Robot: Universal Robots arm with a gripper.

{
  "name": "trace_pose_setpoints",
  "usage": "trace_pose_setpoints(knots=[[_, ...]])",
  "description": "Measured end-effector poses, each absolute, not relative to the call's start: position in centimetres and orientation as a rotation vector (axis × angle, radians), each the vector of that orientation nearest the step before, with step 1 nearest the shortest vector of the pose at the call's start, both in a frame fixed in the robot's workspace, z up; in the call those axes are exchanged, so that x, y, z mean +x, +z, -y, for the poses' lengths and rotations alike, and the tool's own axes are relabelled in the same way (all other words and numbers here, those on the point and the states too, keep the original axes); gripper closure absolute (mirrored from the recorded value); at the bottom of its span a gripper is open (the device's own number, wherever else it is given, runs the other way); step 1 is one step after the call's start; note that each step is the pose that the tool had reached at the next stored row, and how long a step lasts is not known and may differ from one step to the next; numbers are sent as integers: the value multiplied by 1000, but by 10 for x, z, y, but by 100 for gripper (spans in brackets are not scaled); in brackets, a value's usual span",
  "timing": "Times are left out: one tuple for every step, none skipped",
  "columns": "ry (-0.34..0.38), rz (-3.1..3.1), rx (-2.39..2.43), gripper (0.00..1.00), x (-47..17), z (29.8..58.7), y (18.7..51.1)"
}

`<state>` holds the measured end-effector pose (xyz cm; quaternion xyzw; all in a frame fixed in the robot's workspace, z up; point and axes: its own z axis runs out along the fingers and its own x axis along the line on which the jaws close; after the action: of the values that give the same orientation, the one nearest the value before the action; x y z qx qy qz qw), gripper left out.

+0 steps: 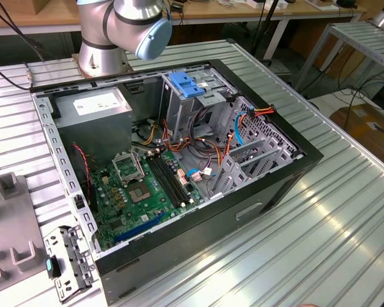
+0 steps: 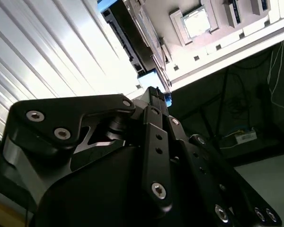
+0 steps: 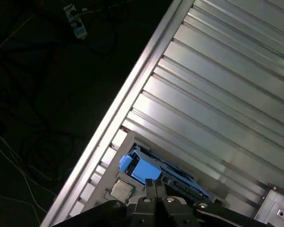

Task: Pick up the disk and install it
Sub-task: 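Pick up the disk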

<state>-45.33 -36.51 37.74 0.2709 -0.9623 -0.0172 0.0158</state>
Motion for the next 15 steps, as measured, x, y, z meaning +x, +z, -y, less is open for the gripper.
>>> trace_pose_setpoints(knots=[[-53,2986,867,89,-453,365,377],[-52,2974,905,89,-453,365,377],[-51,2956,962,89,-453,365,377],[-51,2944,997,89,-453,365,377],[-50,2932,1030,89,-453,365,377],[-49,2910,1087,89,-453,365,377],[-48,2892,1134,89,-453,365,377],[-47,2870,1187,89,-453,365,377],[-47,2857,1217,89,-453,365,377],[-46,2845,1244,89,-453,365,377],[-46,2835,1267,89,-453,365,377],[-45,2821,1296,89,-453,365,377],[-45,2810,1319,89,-453,365,377],[-44,2794,1353,89,-453,365,377],[-43,2782,1377,89,-453,365,377]])
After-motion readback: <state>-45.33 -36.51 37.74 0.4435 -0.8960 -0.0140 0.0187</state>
